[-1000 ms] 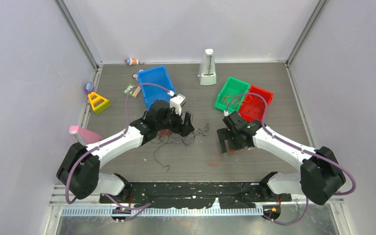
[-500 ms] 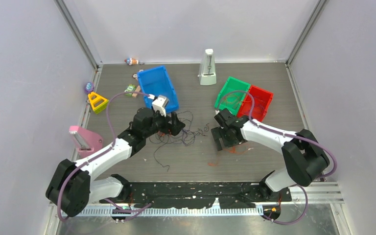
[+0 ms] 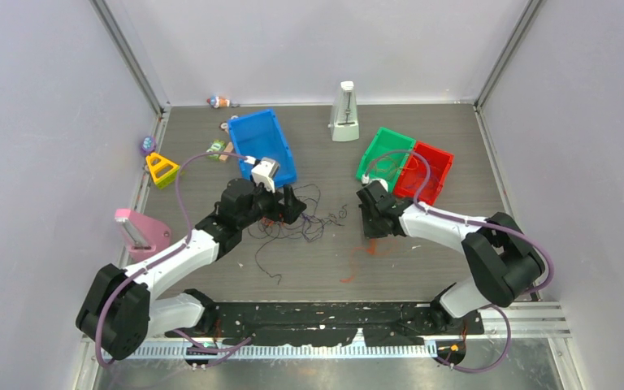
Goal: Untangle the cables
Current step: Place the cable in the bin.
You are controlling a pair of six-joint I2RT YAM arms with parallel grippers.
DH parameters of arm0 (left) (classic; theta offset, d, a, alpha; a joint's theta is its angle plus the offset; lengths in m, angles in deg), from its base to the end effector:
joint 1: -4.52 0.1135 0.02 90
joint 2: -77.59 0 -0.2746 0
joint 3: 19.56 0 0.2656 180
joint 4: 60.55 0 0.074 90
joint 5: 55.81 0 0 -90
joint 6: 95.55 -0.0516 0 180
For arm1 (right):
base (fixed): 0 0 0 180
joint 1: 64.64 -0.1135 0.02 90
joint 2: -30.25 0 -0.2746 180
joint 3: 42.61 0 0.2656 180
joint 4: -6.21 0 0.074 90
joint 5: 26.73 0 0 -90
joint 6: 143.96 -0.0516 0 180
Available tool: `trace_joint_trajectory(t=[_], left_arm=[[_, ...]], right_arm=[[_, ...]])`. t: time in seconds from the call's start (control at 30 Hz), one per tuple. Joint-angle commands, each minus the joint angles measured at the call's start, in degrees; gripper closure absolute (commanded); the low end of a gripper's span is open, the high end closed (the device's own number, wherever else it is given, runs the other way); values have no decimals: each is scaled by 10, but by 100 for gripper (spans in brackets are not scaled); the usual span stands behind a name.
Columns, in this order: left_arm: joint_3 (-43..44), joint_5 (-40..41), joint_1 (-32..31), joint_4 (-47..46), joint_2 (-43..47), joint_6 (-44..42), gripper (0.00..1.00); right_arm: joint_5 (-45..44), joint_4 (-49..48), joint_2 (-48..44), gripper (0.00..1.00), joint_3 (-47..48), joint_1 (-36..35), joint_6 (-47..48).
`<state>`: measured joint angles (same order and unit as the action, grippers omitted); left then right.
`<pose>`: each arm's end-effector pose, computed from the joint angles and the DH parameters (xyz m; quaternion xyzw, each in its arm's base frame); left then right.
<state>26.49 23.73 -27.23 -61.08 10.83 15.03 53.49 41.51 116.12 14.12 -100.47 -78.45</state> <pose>0.2308 -0.1538 0.2289 0.1314 0.8077 -0.3184 0.4785 0.2371 0.1604 0.1454 -0.0772 0.9688 0.0389 0.2323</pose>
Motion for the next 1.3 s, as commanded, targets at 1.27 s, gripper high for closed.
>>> trace_joint_trajectory(t=[1.27], left_arm=[[-5,33,0,-30,18,-18,21]], right_arm=[[306,19,156,95,444,324,-33]])
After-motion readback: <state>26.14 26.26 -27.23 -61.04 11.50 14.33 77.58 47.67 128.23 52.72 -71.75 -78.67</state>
